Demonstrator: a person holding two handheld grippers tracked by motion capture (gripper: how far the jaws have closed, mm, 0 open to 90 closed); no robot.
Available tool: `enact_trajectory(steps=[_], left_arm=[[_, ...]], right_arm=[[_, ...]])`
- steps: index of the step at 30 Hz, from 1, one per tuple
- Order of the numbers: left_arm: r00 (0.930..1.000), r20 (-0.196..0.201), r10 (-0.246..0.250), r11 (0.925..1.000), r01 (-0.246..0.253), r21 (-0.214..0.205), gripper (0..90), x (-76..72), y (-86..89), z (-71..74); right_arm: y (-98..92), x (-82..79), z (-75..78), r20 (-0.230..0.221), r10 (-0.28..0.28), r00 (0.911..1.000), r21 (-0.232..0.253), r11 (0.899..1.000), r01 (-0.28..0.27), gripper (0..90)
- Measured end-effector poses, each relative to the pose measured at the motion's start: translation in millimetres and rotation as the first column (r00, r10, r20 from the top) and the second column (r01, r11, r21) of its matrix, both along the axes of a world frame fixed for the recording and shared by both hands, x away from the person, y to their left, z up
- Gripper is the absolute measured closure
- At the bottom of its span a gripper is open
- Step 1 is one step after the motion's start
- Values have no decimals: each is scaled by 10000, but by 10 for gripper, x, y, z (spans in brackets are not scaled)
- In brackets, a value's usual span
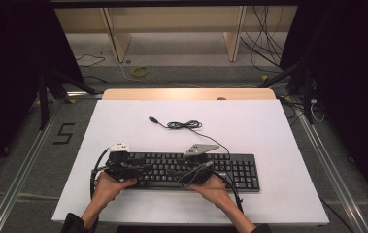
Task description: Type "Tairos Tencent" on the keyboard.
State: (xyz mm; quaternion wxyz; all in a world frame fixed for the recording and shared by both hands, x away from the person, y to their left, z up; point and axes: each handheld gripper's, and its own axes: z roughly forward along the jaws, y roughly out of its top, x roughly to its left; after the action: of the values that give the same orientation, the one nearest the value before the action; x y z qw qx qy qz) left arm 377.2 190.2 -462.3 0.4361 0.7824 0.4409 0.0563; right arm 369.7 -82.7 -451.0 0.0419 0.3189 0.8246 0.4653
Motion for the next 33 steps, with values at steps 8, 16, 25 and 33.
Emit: enact_trajectory(steps=[8,16,25,33], left_arm=[[9998,134,124,9993,-119,-345,389,-20,56,9],[9993,375,81,9977,-56,-673,364,-68,91,51],[9987,496,-75,9963,117,-849,339,-121,87,60],[9983,537,-234,9961,278,-837,331,-169,74,52]], right_arm=[[15,15,-8,-10,-27,10000,-106,9999,27,575],[62,33,-44,-100,45,9999,-373,9993,-48,721],[142,43,-120,-218,242,9995,-733,9970,-257,844],[198,39,-180,-363,399,9985,-1146,9924,-438,898]])
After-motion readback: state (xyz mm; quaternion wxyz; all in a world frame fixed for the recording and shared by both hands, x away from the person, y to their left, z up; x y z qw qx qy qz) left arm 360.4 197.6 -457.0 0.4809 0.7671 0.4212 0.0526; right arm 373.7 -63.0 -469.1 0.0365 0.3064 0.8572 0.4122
